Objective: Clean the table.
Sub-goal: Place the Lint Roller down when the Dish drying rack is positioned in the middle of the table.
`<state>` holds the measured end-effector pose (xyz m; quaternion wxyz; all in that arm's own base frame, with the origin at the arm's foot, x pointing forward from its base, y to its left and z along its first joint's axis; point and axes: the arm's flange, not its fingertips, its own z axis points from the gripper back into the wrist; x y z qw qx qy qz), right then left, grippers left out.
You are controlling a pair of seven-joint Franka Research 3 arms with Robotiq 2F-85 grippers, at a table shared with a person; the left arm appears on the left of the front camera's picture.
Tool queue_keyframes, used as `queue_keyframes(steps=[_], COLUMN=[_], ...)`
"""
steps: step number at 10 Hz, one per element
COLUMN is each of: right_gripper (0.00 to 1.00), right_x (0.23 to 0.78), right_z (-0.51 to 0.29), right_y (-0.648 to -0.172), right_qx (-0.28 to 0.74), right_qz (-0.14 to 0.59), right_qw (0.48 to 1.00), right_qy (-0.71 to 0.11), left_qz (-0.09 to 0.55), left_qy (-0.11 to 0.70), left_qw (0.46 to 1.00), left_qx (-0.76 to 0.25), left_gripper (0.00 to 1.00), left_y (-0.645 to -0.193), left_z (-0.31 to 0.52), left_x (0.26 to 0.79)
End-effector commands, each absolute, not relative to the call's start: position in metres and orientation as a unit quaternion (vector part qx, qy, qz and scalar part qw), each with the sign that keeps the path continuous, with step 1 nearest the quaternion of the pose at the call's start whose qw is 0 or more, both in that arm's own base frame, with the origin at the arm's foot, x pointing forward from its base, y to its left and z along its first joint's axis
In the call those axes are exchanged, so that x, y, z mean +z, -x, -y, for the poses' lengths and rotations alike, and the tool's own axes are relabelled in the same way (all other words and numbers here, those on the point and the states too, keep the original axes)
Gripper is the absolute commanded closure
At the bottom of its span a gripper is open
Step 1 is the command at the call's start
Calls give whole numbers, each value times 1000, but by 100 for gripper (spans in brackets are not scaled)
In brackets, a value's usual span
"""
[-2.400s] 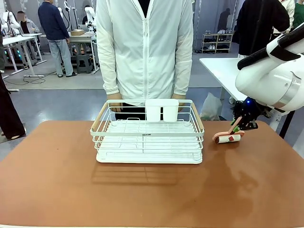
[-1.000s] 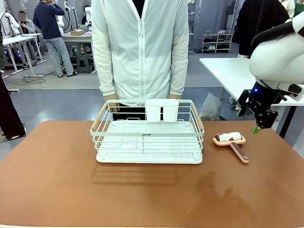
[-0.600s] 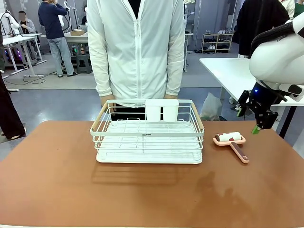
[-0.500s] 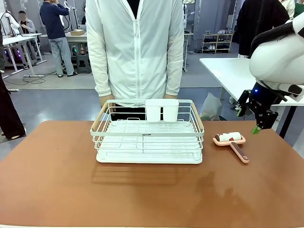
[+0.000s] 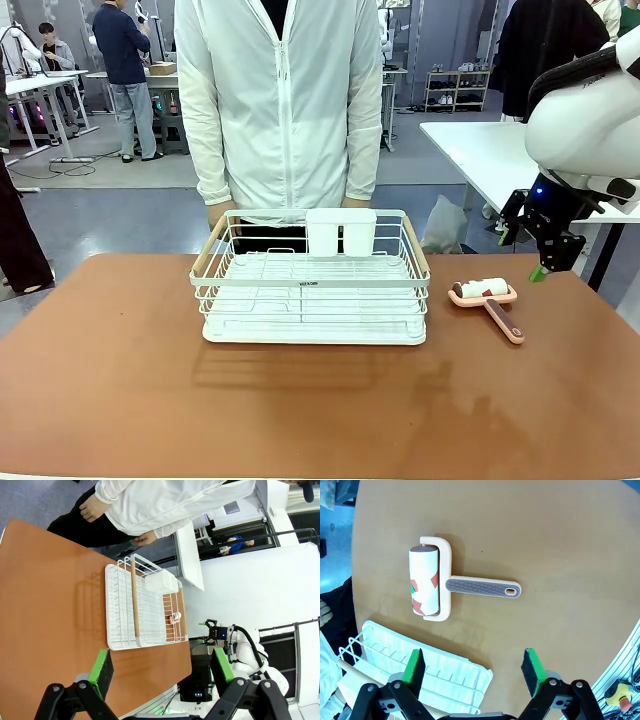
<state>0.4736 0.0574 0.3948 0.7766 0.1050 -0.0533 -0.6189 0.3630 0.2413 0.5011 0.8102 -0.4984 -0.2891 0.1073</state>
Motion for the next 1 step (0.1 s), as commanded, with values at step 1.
queue_keyframes(steps=[1], right_gripper=[0], right_x=[393], right_z=[-58], right_y=[-471], right_qx=[-618], right_qz=[60], right_qw=[776], right_qy=[-110], left_qz=[294], left_qy=[507], left_qw=[803], left_qx=[103], left_gripper=[0], left_y=[-361], left_z=[-243], left_x=[502])
